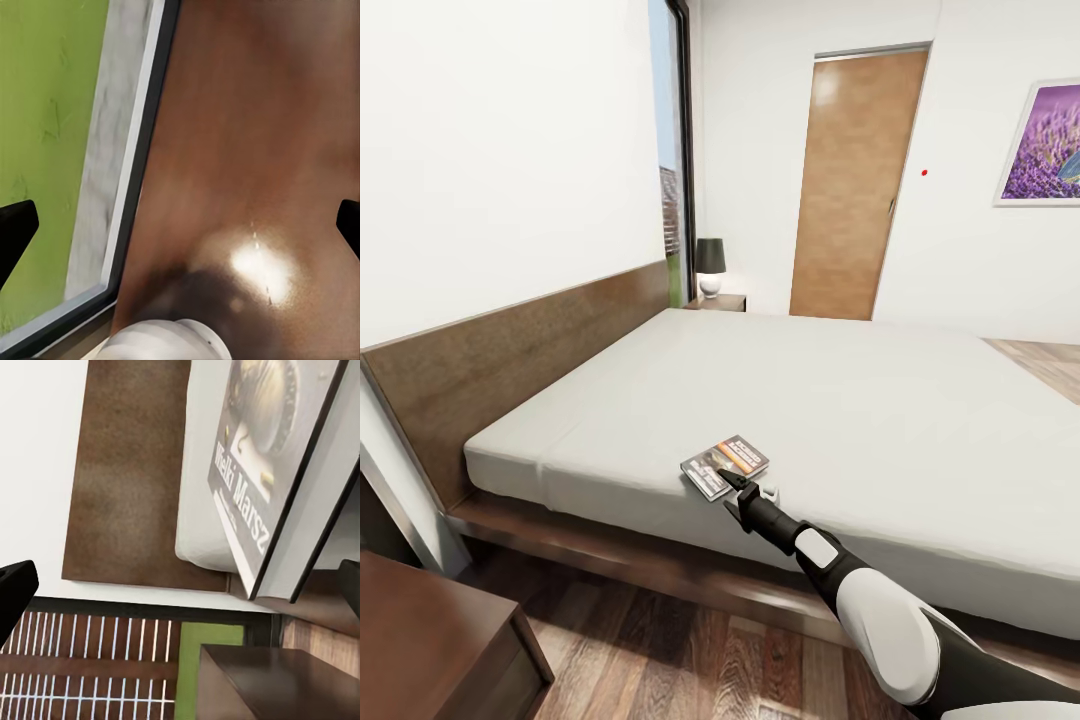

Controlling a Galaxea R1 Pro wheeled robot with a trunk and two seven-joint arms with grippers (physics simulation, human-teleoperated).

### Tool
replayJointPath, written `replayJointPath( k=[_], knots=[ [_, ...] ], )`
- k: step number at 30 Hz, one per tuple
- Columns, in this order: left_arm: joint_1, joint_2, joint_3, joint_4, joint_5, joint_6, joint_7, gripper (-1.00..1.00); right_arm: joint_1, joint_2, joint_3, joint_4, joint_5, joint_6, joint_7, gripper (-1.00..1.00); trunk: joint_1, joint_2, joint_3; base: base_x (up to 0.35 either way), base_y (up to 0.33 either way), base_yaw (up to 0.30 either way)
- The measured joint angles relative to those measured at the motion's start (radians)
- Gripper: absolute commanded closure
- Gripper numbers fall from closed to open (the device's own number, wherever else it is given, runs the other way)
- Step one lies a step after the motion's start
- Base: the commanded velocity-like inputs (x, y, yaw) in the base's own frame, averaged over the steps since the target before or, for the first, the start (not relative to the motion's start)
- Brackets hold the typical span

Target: In the bedroom, move the book from the bed onto either nightstand, and place the two sandals side by side next to the bed.

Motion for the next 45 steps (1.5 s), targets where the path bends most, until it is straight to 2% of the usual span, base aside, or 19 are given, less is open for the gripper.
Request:
replayJointPath(
  k=[45],
  knots=[
    [0.000, 0.000, -0.001, 0.001, 0.000, -0.001, 0.001, -1.00, 0.000, 0.000, 0.001, -0.001, 0.000, 0.000, 0.000, -1.00, 0.000, 0.000, 0.000, 0.001, 0.010, 0.000]
  ],
)
